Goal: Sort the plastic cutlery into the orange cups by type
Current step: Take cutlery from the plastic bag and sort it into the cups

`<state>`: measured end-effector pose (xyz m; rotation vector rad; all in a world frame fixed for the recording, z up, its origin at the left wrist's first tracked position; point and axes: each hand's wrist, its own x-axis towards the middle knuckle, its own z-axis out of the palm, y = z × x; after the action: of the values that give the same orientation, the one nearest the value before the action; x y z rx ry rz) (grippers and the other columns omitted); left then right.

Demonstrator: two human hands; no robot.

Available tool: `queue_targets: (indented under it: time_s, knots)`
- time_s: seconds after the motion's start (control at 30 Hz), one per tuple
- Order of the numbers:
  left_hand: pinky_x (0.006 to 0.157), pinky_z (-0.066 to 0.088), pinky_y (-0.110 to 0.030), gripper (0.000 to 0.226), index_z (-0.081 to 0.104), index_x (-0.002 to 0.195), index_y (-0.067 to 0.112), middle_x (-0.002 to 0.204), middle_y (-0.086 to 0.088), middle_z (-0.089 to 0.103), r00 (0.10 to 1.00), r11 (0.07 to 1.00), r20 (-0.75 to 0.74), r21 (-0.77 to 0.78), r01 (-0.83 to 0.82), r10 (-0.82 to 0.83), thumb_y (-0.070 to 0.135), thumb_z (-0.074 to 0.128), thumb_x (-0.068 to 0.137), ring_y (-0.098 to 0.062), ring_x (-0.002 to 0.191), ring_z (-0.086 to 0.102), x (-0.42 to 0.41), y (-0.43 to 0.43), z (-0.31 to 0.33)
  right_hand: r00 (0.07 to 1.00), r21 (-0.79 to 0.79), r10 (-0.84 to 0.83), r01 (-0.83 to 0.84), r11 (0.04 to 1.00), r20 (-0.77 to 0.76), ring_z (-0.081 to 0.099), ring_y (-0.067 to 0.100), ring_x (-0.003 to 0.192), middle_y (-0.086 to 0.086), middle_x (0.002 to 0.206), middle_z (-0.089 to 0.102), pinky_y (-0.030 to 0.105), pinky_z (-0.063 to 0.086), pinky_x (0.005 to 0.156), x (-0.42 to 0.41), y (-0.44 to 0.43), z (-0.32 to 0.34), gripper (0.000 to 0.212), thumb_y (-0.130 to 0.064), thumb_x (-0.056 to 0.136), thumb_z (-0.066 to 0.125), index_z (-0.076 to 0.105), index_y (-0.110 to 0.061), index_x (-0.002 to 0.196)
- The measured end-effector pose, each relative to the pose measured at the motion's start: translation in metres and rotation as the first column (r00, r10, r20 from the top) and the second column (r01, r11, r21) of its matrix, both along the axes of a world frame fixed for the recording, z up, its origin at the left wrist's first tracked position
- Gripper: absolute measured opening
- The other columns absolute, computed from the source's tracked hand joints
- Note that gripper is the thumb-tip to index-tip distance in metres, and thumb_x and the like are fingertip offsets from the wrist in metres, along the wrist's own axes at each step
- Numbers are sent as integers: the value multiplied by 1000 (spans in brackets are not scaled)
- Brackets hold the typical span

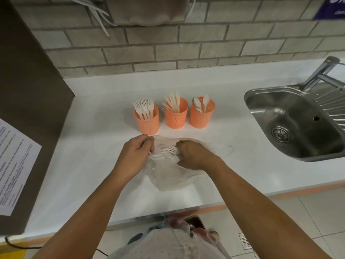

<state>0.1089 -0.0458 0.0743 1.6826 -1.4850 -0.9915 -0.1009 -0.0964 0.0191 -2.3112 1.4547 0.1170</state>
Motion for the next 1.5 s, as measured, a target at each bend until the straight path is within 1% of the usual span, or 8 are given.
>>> queue_targets:
  time_s: [0.27,0.37,0.5,0.73,0.9,1.07,1.2,1.5]
  knots:
    - [67,41,-33,38,60,74,11,71,-5,61,1000,1000,6,-15,-18,18,27,50,106,-9,63,50,-2,-2,5,993,21,91,-90,996,-78,56,34,113,16,123,56,34,37,79,-2,2,-5,34,-24,97,61,55,-2,123]
    - [68,41,-32,38,61,74,12,76,-8,63,999,999,17,-17,-37,38,28,50,106,-9,63,50,-3,-3,6,998,15,62,-63,998,30,57,30,104,15,112,60,25,29,73,-3,1,-2,23,-16,93,65,57,-2,109]
    - [69,43,-32,38,62,77,11,81,-8,66,996,997,29,-3,-81,81,30,49,107,-22,73,58,-2,-5,6,967,-5,7,-6,1000,255,49,8,82,-15,84,49,16,31,70,-10,8,4,19,-18,95,62,45,-25,95]
    - [88,54,-45,41,63,78,12,83,-5,69,990,991,65,21,-129,128,34,47,108,-28,87,65,-3,-10,6,838,44,-67,51,998,542,55,9,82,-11,93,61,26,41,73,-19,7,20,21,-14,92,65,50,-24,103]
    - [72,45,-34,42,61,81,8,80,-4,66,984,985,49,37,-171,169,33,43,109,-25,83,63,-7,-15,9,717,118,-167,117,986,676,66,11,102,-7,111,70,31,53,89,-15,6,29,34,-21,95,62,53,-20,127]
    - [71,43,-34,40,59,79,8,77,-3,64,990,989,14,48,-142,141,32,48,108,-21,74,58,-9,-22,10,664,184,-235,148,972,710,66,3,109,-17,117,70,26,55,94,-13,5,24,56,-37,83,84,56,-29,131]
    - [66,38,-34,42,60,83,0,82,-17,66,995,996,41,2,-90,90,31,48,108,-22,72,54,-13,-25,6,695,125,-228,196,973,682,68,9,98,-11,106,72,36,57,88,-7,0,19,40,-29,82,80,61,-27,118]
    - [82,45,-35,28,65,99,12,102,-5,63,992,993,72,-45,-106,109,31,47,108,-26,98,60,-12,-32,-5,701,55,-249,287,956,668,58,-3,66,-28,71,61,12,40,63,2,1,20,38,-13,80,76,53,-43,85]
